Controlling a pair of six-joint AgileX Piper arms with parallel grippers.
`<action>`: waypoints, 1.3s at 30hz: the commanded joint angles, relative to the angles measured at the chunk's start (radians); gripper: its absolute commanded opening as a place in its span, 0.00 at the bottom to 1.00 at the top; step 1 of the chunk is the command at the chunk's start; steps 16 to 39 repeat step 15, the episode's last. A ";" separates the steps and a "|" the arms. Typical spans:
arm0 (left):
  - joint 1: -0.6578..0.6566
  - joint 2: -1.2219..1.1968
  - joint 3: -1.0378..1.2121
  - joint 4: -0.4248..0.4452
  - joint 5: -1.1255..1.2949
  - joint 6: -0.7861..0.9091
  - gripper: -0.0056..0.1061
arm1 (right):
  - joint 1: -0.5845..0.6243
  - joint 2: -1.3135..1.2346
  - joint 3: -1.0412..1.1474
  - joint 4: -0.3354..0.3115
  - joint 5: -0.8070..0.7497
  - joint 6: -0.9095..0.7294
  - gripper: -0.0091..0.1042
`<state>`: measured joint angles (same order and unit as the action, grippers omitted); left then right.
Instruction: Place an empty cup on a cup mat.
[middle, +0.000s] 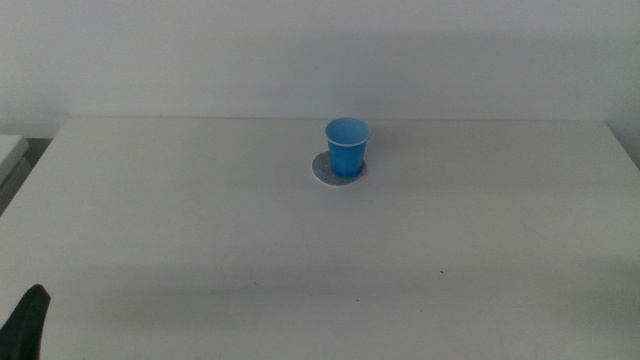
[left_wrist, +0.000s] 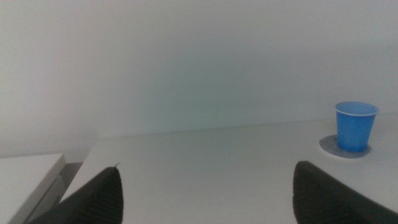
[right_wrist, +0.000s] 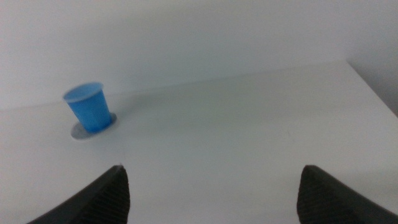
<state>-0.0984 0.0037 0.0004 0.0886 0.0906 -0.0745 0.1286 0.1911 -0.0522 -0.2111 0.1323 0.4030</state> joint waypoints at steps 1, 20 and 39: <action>-0.003 -0.004 0.000 -0.001 -0.005 -0.003 0.89 | -0.007 -0.061 0.038 0.004 0.040 -0.001 0.77; -0.003 -0.004 0.000 -0.001 -0.005 -0.003 0.89 | -0.009 -0.191 0.052 0.021 0.134 0.001 0.77; -0.003 -0.004 0.000 -0.001 -0.005 -0.003 0.89 | -0.009 -0.191 0.052 0.021 0.134 0.001 0.77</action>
